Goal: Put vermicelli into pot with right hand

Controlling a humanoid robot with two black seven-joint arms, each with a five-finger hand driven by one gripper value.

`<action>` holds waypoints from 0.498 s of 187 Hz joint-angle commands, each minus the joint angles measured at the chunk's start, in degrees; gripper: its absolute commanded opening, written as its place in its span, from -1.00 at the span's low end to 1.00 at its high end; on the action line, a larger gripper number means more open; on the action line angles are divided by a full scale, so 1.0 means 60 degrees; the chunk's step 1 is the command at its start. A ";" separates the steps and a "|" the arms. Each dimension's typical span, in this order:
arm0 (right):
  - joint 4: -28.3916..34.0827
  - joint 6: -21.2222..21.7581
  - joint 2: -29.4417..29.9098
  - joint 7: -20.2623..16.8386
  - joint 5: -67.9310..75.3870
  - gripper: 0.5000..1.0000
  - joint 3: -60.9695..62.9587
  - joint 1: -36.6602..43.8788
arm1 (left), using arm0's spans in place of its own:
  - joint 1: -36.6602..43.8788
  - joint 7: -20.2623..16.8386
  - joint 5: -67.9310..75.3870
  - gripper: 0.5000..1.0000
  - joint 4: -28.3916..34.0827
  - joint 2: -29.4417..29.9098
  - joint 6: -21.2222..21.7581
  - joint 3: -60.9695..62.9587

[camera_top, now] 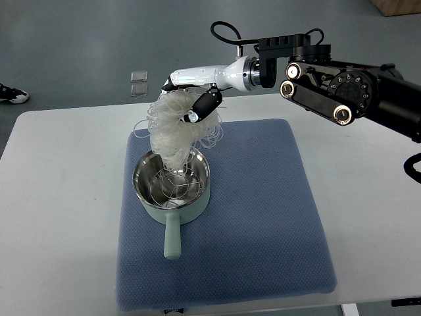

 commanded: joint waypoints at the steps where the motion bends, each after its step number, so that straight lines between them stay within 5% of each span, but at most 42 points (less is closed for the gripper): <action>1: 0.0009 0.0005 0.0227 -0.0028 -0.0039 -0.97 -0.0054 -0.0055 | 0.0000 0.0000 0.0000 1.00 0.0000 0.0000 0.0003 0.0001; 18: 0.0023 0.0005 0.0461 -0.0028 -0.0039 -0.75 -0.0113 -0.0187 | 0.0000 0.0000 0.0000 1.00 0.0000 0.0000 -0.0012 0.0001; 39: 0.0008 -0.0024 0.0578 -0.0086 -0.0054 0.18 -0.0113 -0.0568 | 0.0000 0.0000 0.0000 1.00 0.0000 0.0000 0.0003 0.0001; 64: 0.0008 -0.0054 0.0681 -0.0086 -0.0024 0.60 -0.0083 -0.0817 | 0.0000 0.0000 0.0000 1.00 0.0000 0.0000 0.0003 0.0000; 93: 0.0008 -0.0098 0.0637 -0.0086 0.0005 0.69 0.0019 -0.0890 | 0.0000 0.0000 0.0000 1.00 0.0000 0.0000 0.0003 0.0001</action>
